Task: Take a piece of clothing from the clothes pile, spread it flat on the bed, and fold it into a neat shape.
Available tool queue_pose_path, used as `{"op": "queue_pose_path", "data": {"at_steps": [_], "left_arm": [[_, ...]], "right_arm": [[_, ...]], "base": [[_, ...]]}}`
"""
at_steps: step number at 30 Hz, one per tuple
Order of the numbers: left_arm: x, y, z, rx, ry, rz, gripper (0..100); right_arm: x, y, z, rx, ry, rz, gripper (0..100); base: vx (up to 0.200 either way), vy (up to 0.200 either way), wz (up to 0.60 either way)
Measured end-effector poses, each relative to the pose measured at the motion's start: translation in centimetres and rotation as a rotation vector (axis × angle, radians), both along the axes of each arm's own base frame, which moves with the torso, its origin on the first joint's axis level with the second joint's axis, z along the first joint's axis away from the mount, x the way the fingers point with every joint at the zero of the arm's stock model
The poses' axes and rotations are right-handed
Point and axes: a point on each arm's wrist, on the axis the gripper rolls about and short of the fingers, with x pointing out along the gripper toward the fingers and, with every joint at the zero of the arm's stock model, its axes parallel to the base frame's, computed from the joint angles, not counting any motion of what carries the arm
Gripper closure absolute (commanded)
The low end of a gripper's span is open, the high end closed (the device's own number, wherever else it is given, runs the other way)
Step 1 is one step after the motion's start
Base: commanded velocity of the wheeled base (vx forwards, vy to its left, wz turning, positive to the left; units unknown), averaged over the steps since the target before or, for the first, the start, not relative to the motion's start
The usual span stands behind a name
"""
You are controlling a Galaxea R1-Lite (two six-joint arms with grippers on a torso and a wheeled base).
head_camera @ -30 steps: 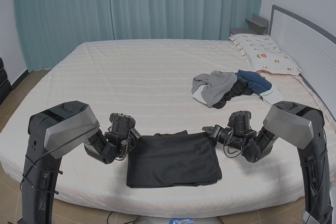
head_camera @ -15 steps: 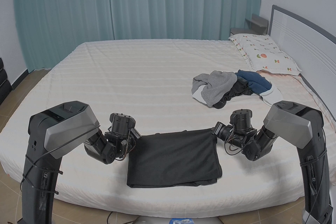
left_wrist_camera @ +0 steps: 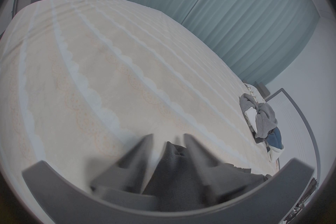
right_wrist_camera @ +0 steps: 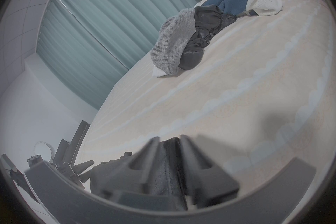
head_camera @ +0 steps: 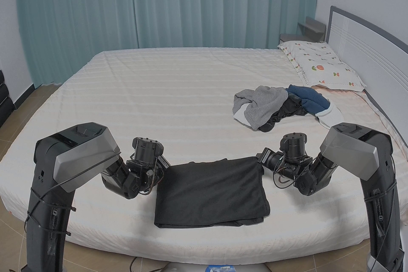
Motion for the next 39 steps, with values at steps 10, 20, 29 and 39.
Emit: {"op": "queue_pose_path", "data": {"at_steps": [10, 20, 29, 39], "left_arm": [[-0.1, 0.2, 0.1, -0.017, 0.002, 0.010, 0], [-1.5, 2.1, 1.0, -0.114, 0.067, -0.031, 0], [-1.2, 6.2, 2.4, -0.173, 0.067, 0.005, 0], [-0.8, 6.9, 2.7, -0.179, 0.051, 0.020, 0]], "right_arm": [[-1.9, -1.0, 1.1, 0.002, 0.027, 0.026, 0], [-9.8, -3.1, 1.0, -0.012, 0.198, 0.153, 0], [-14.8, -2.7, 1.1, 0.007, 0.219, 0.294, 0], [-15.6, -2.1, 0.2, -0.012, 0.253, 0.318, 100]], "base": [[0.000, 0.000, 0.00], [0.000, 0.000, 0.00], [0.000, 0.000, 0.00], [0.000, 0.000, 0.00]]}}
